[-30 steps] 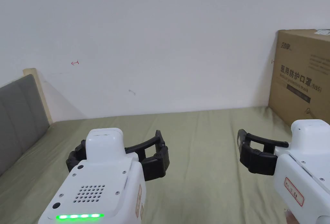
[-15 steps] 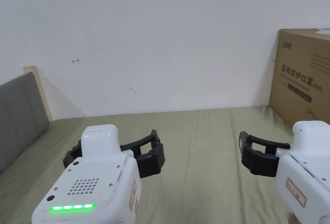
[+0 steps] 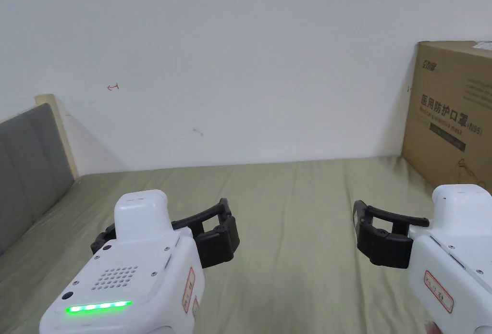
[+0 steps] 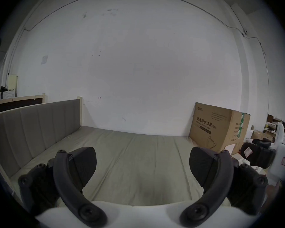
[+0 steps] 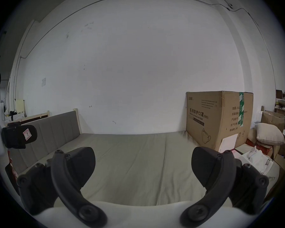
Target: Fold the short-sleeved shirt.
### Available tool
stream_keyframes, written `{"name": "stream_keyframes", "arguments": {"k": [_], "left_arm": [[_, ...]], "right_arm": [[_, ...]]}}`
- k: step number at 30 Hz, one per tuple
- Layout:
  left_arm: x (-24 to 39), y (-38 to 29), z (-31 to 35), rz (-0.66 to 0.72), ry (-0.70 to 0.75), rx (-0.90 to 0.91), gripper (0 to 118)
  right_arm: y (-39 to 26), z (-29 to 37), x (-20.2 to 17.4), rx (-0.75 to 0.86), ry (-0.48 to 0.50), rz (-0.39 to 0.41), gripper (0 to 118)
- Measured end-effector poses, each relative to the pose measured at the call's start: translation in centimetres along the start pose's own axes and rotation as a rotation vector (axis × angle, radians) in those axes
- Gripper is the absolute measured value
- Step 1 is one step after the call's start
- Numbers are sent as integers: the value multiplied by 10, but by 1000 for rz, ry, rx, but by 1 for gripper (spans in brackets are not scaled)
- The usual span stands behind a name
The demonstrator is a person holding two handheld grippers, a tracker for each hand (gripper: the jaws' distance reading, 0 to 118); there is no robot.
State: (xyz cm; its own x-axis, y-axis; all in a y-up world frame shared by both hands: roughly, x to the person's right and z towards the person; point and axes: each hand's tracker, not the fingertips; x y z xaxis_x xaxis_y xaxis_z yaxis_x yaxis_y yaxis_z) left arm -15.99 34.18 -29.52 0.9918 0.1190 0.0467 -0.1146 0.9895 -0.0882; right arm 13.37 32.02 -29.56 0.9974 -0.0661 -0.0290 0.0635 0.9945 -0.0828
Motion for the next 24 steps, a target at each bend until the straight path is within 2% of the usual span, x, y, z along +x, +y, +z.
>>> {"name": "stream_keyframes", "arguments": {"k": [13,15,18,24], "left_arm": [[1,0,-5,44,-2,-62,114],[-1,0,-8,89,-36,-106,110],[-4,-4,-13,157,-57,-128,97],[-7,-16,-24,219,-24,-161,99]], "right_arm": [[-2,2,-4,-15,14,14,116],[-3,0,-3,-18,16,2,116],[-4,-3,-3,-25,19,-12,116],[-8,-8,-1,-38,24,-14,116]]}}
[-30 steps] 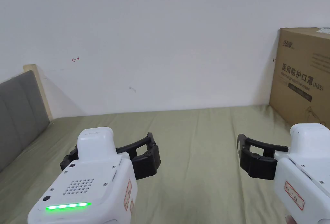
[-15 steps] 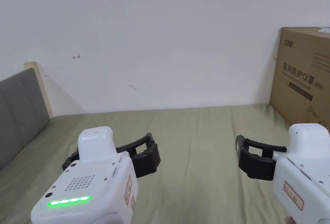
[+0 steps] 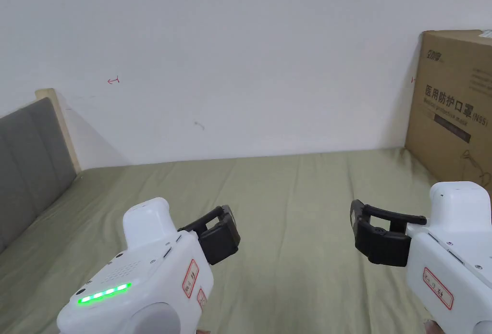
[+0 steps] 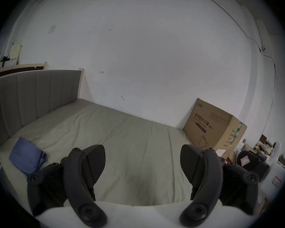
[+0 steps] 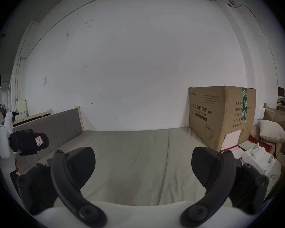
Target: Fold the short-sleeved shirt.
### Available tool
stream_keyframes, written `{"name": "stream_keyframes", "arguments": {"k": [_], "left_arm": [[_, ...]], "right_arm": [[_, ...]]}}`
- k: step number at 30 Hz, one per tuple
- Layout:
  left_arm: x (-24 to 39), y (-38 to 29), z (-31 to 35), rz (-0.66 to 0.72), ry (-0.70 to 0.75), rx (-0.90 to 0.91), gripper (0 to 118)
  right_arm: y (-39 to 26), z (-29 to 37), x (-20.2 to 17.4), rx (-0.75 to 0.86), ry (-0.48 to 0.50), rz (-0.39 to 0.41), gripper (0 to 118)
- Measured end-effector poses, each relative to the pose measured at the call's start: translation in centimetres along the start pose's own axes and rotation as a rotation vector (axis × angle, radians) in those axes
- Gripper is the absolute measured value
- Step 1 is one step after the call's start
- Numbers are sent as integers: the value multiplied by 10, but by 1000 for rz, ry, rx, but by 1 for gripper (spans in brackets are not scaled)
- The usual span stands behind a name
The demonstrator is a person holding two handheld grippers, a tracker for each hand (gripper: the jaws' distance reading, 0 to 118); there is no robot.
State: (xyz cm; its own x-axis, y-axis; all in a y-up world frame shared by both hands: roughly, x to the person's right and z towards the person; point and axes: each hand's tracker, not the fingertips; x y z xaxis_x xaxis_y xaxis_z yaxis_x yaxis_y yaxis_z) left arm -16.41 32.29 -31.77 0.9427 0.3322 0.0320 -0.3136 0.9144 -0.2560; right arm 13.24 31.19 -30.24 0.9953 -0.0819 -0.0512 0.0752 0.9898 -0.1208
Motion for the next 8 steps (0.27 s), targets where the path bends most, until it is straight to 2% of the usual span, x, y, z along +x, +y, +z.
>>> {"name": "stream_keyframes", "arguments": {"k": [8], "left_arm": [[-5,1,-13,25,50,-33,105]], "right_arm": [[-9,-11,6,-19,-9,-22,116]]}}
